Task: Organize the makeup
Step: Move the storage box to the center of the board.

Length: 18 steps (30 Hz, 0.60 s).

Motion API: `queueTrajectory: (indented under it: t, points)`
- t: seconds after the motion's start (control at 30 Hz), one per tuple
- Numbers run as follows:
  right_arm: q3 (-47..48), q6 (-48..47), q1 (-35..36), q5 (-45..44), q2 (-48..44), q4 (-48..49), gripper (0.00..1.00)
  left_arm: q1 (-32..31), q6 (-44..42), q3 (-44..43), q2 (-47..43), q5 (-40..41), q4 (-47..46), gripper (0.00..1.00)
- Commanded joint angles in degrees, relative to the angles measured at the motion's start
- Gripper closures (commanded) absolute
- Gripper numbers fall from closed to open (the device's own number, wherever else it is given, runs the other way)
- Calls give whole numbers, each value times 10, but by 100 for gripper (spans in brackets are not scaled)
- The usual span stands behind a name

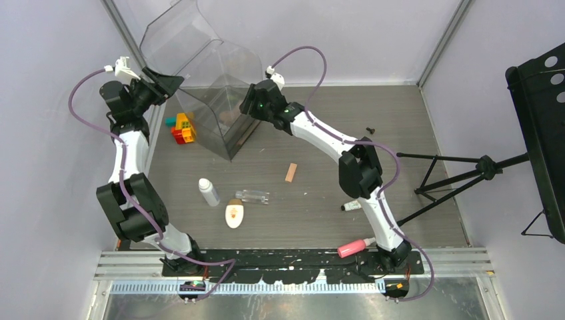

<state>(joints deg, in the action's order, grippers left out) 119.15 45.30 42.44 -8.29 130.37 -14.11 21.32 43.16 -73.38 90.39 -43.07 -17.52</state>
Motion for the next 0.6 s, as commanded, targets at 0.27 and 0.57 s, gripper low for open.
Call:
queueTrajectory:
  t: [0.27,0.57]
  points:
    - [203,-17,7,-100,111,-129,36,-4,-20,2,-22,-3,14,36]
    - [209,-24,7,-121,127,-142,51,-7,-15,1,-21,-8,15,36]
